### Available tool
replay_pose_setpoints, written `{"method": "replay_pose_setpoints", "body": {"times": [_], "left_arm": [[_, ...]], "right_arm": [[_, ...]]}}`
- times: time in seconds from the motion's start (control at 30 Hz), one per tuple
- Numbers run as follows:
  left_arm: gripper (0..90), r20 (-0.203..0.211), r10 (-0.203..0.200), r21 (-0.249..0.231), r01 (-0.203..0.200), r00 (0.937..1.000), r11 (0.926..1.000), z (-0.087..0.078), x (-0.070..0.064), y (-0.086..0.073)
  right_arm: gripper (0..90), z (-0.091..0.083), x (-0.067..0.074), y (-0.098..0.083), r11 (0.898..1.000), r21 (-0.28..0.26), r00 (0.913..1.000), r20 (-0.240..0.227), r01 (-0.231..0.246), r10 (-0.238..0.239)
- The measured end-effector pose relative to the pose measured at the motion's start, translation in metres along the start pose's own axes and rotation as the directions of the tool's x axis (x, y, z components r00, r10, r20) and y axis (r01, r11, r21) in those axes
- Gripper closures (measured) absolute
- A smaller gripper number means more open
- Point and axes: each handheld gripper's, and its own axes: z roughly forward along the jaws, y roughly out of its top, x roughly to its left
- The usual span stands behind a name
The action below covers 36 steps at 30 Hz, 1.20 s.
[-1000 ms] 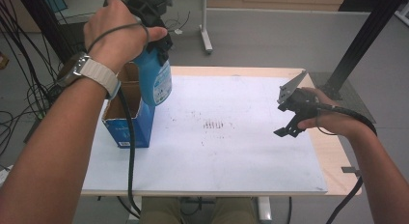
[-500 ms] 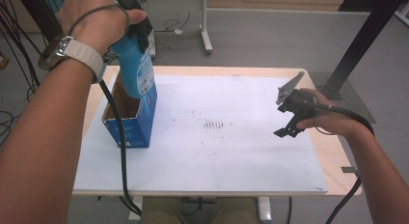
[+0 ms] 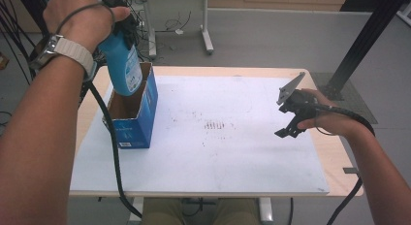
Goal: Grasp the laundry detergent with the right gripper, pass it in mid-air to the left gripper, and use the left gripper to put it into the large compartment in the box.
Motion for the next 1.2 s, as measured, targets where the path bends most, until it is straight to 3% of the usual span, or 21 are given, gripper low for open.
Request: {"method": "replay_pose_setpoints", "body": {"times": [0.17,0.43,0.9,1.2], "left_arm": [[37.6,-0.02,-0.018,0.018,0.018,0.9996,0.9997,0.012,0.009,0.001],[37.6,-0.016,-0.043,0.03,0.044,0.9989,0.9986,0.028,0.019,0.002],[37.6,-0.017,-0.065,0.006,0.065,0.9977,0.9979,0.052,0.025,0.001],[37.6,-0.021,-0.064,0.022,0.065,0.9977,0.9977,0.069,0.024,0.001]], "right_arm": [[10.1,0.004,-0.001,0.0,1.0,0.007,1.0,-0.005,-0.002,0.002],[10.0,0.007,-0.003,0.004,1.0,0.011,0.9999,-0.01,-0.007,0.007],[10.0,0.009,-0.004,0.001,1.0,0.013,0.9997,-0.01,-0.022,0.022],[10.0,0.012,-0.004,-0.002,0.999,0.015,0.9994,-0.015,-0.03,0.03]]}}
